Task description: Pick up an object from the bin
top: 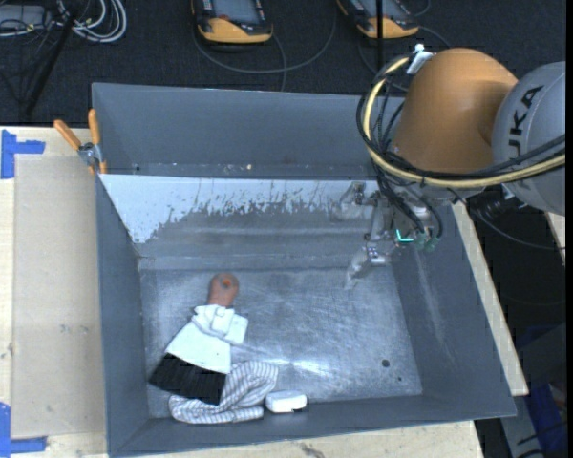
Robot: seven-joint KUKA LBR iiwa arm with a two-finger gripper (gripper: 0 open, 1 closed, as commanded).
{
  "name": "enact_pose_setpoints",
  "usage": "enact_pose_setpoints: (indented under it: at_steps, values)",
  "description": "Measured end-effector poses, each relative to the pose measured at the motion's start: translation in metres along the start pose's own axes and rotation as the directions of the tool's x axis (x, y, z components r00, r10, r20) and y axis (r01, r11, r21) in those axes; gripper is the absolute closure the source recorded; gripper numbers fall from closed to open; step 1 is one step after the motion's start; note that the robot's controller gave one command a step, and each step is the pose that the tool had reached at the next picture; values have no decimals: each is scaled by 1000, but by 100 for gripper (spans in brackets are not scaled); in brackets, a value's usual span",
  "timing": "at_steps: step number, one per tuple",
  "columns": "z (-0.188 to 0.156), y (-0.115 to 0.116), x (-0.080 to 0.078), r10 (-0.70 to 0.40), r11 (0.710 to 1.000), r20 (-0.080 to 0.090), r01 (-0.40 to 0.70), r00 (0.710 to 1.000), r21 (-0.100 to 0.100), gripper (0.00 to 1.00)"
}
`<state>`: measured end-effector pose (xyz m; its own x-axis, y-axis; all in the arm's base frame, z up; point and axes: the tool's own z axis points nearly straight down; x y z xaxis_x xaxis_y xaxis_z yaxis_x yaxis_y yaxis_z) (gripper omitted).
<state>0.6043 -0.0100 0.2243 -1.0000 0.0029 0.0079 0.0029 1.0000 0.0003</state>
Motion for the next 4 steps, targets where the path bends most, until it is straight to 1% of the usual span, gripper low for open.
enact_pose_setpoints:
  at_steps: [1,2,4]
  values:
    - [-5,0,-1,0,1000,7,0,1000,0,0]
    - [142,39,16,-34,999,10,34,999,0,100]
    - [142,39,17,-34,999,6,34,999,0,100]
